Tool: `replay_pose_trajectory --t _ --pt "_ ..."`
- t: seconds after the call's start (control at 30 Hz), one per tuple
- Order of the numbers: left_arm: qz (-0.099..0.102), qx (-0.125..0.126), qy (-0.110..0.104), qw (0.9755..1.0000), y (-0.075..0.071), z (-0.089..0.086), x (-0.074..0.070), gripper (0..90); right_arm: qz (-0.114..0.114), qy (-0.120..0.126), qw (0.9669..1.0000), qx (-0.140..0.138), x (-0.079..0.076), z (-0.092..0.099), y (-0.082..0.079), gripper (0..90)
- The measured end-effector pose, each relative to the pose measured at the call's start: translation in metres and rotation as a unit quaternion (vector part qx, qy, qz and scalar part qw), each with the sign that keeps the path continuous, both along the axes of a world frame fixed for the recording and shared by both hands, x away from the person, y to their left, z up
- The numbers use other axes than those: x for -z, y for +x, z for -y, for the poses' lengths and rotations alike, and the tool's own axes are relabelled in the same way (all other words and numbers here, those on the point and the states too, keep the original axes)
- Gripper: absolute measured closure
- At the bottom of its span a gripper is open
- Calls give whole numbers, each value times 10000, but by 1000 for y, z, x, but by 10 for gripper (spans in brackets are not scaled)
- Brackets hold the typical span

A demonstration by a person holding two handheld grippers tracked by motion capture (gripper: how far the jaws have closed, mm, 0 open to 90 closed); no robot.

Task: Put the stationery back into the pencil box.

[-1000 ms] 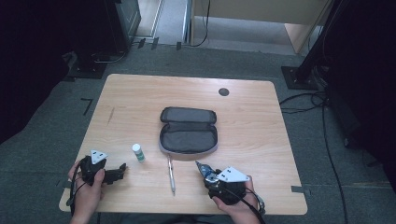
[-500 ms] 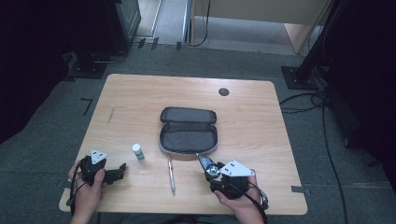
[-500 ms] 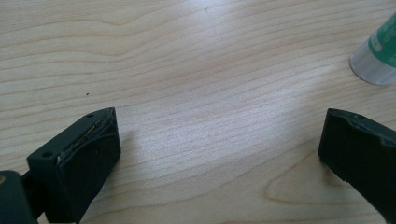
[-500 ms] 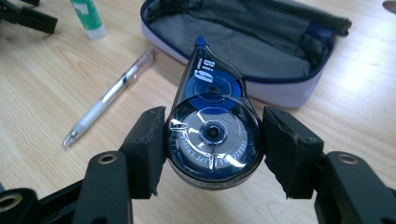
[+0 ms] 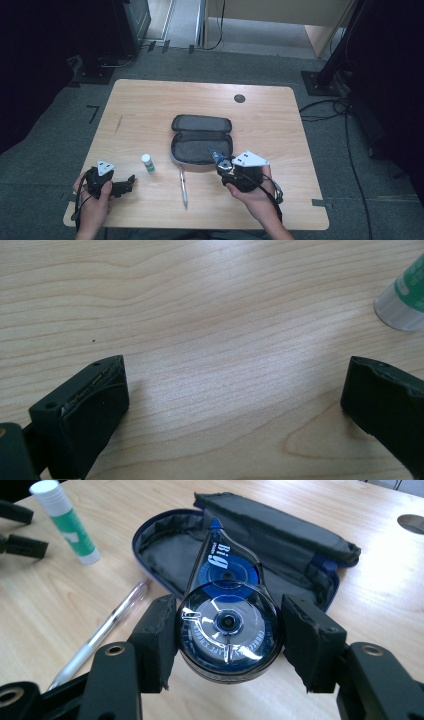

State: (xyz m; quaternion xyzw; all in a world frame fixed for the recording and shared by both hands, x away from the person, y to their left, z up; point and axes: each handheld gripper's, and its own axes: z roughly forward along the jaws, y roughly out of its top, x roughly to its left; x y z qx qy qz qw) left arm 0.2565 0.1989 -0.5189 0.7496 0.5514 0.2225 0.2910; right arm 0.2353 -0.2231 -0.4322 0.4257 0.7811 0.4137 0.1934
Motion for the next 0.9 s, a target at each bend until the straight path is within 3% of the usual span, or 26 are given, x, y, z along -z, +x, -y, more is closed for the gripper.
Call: replay_pose_trajectory --t 0.2,0.47,0.63,0.9 --pt "0 2 -1 10000 0 0 0 0 -47 -61 10000 -18 2 -6 25 420" --pt "1 0 -1 10000 0 0 0 0 -262 -187 9995 -23 22 -12 57 420" --pt "1 0 -2 10000 0 0 0 0 -449 -127 9989 22 32 -12 72 420" --pt "-1 0 -2 10000 0 0 0 0 -583 -259 9979 145 42 -14 85 420"
